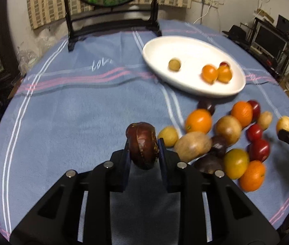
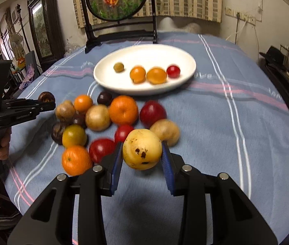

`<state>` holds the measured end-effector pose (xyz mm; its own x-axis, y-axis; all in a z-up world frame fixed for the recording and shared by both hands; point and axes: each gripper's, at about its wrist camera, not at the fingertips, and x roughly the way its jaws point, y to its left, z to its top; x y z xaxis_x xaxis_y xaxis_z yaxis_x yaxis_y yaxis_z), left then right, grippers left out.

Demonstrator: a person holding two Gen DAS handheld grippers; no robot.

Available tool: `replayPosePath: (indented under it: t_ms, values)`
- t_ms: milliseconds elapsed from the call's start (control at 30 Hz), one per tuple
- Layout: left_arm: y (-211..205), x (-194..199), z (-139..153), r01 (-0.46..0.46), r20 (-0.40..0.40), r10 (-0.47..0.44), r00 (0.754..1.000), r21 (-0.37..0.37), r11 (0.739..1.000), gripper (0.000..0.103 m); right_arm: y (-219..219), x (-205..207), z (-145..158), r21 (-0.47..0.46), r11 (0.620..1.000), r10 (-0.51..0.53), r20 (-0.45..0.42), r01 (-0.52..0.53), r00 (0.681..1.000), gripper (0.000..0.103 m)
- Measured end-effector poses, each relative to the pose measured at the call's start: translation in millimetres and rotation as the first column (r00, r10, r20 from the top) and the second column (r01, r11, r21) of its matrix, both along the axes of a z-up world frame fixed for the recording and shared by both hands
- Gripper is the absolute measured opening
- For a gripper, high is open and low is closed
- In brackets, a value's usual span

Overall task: Organize fruits
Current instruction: 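Carry both items onto the white plate and open both grippers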

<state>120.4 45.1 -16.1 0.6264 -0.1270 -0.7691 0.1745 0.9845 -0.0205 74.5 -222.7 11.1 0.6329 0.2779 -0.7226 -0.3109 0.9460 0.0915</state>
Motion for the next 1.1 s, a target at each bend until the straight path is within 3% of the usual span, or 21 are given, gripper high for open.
replayPosePath:
  t_ms: [200,400,700,900,933,1033,1100]
  values:
    - [-25,25,26,0.038,0.032,-0.039,0.999,0.015,0.999,0.025,14,38,27,-0.019,0.999,0.036,0.063,-0.035,0.997,0.037]
    - [-54,71,33,0.056,0.015,-0.056,0.998,-0.019,0.998,0.025,27,97,37,-0.041,0.998,0.040,0.062,-0.038,0.997,0.037]
    - [-76,146,10,0.044,-0.072,-0.045,0.996,-0.013,0.999,0.025,40,180,11,-0.076,0.997,0.019,-0.018,-0.021,1.000,0.037]
    - [-78,166,-2,0.019,-0.099,-0.021,0.995,-0.012,1.000,0.026,45,210,-9,-0.098,0.995,0.004,-0.094,-0.013,0.996,0.037]
    - [-78,167,-3,0.013,-0.101,-0.014,0.995,-0.014,1.000,0.027,44,211,-11,-0.094,0.996,-0.002,-0.099,-0.007,0.995,0.037]
    - [-77,165,1,0.002,-0.077,-0.003,0.997,-0.009,1.000,0.048,43,212,-12,-0.082,0.997,-0.001,-0.102,-0.008,0.995,0.037]
    - [-76,162,6,-0.001,-0.056,0.001,0.998,0.002,1.000,0.053,41,209,-10,-0.082,0.997,-0.006,-0.095,-0.002,0.995,0.037]
